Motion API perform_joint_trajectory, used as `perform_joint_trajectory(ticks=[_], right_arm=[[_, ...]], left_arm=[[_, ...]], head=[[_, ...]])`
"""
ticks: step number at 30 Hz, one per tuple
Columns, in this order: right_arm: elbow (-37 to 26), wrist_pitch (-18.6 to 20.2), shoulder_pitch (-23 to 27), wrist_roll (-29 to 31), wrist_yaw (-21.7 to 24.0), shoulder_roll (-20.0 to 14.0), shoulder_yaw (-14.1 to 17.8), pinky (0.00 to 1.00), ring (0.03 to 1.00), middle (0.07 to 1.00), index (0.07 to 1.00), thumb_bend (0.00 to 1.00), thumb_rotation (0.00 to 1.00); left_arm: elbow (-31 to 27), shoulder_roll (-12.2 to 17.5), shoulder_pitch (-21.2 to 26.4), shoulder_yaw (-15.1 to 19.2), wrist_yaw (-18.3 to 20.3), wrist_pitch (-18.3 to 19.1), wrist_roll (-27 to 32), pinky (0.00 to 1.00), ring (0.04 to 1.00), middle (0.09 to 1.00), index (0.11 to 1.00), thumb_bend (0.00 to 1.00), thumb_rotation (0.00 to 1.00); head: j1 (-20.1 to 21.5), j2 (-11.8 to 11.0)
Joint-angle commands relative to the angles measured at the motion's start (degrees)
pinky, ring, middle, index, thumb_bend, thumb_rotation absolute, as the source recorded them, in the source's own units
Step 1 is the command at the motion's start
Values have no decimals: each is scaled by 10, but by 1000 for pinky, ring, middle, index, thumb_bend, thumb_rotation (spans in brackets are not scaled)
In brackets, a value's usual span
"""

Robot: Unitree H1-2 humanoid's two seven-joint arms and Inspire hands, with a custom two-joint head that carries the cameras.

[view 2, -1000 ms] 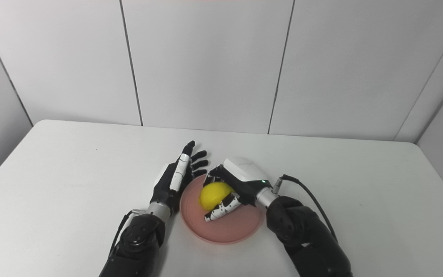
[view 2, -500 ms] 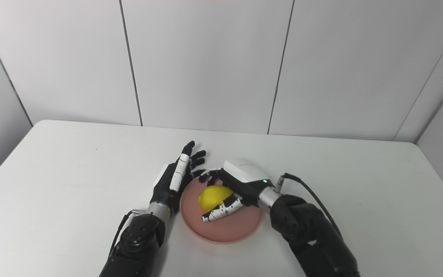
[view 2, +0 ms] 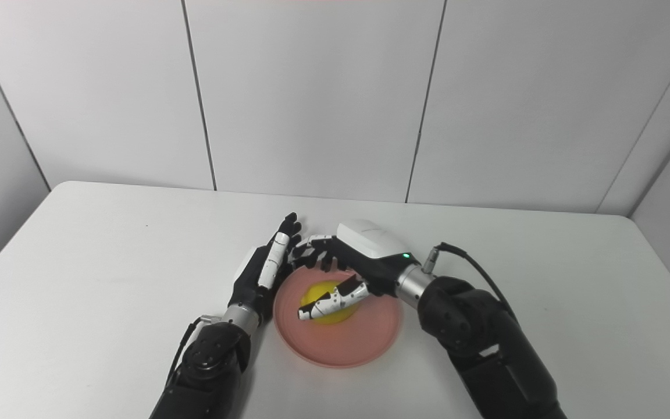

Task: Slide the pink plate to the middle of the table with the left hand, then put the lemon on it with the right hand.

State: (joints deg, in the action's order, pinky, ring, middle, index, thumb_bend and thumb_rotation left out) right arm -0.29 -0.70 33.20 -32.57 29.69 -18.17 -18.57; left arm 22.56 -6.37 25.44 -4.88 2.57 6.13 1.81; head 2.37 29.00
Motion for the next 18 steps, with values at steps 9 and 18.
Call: perform_joint_trajectory(ticks=[9,18], right_arm=[[-8,4,42,49,-21,-21,54,568,645,687,749,1000,647],[47,-7,-22,156,-94,18,135,770,839,863,845,847,838]], left_arm=[[23,2,-14,14,-1,45,7,925,884,897,1000,829,989],[17,23,-1,23,-13,9,-15,863,835,889,994,821,998]], head=[[-1,-1],[-1,0]])
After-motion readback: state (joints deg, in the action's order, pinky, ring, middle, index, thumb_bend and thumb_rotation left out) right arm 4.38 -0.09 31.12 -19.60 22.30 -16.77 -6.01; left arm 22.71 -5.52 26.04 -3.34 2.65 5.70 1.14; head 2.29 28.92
